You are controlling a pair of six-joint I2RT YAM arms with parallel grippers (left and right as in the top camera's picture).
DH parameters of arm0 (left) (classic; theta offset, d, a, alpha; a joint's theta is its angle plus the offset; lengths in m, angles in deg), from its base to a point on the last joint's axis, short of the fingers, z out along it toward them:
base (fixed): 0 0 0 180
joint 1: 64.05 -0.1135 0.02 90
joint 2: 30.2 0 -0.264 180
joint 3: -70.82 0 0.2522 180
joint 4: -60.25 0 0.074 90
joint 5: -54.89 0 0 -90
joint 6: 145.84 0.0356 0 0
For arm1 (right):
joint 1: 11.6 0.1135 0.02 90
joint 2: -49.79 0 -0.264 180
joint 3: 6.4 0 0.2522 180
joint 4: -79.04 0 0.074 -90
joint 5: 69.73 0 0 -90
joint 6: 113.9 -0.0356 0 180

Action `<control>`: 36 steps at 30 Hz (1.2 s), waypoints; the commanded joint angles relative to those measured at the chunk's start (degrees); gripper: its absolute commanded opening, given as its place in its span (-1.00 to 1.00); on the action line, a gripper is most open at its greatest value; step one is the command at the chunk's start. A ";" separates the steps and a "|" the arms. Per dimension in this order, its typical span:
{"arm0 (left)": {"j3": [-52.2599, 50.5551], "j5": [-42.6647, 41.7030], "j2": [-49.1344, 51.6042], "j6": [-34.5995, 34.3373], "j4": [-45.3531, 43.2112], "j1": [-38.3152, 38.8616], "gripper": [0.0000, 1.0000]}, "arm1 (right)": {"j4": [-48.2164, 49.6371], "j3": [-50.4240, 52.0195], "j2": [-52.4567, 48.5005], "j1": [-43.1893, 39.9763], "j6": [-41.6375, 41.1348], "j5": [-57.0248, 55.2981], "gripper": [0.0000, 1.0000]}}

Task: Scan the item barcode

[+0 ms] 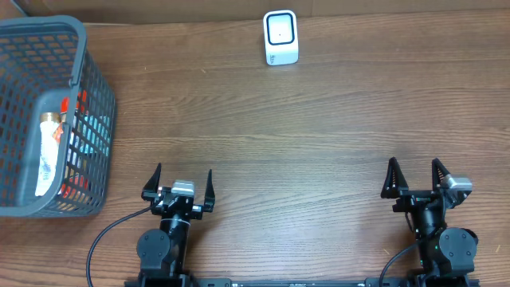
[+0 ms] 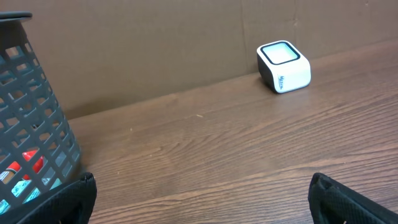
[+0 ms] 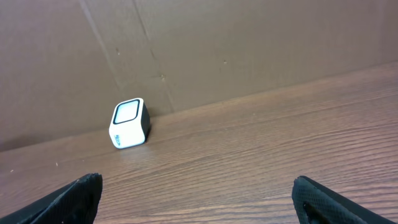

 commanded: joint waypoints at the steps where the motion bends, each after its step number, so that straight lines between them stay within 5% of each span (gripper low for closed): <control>1: -0.24 0.52 -0.66 1.16 -0.02 0.22 0.99 | 0.22 0.61 0.63 0.31 -0.24 -0.76 1.00; 28: -0.11 1.29 -0.66 2.73 -0.11 0.11 1.00 | 0.24 0.57 0.63 0.26 -0.20 -0.98 1.00; 36: 3.19 1.46 0.35 -1.92 0.42 0.02 1.00 | -3.74 -2.60 0.59 0.26 0.04 -0.92 1.00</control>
